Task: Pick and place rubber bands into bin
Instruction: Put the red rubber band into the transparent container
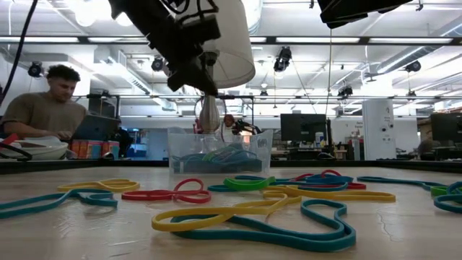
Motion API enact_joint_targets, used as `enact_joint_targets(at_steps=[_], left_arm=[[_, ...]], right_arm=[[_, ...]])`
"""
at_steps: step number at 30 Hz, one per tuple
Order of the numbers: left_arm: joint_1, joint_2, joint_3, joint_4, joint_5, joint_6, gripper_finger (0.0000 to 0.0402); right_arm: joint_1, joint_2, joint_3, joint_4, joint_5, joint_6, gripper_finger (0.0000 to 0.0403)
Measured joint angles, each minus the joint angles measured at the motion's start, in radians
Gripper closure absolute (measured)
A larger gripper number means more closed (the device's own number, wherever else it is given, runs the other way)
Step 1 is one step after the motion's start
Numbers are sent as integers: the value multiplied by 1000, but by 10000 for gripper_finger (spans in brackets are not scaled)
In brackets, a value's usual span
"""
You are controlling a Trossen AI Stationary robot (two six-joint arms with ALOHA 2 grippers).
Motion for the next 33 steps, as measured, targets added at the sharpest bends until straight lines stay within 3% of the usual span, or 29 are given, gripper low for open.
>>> enact_joint_targets(at_steps=[5,10,18,24,33], left_arm=[[2,0,-17,0,6,-35,402],[8,0,-17,3,91,-55,398],[11,0,-17,4,91,-55,321],[3,0,-17,-32,94,-118,283],[-78,0,-47,-106,94,-253,281]], right_arm=[[0,0,0,0,0,0,328],[0,0,0,0,0,0,333],[0,0,-16,0,0,18,322],[0,0,-41,-129,-2,224,317],[0,0,-164,-146,4,449,329]])
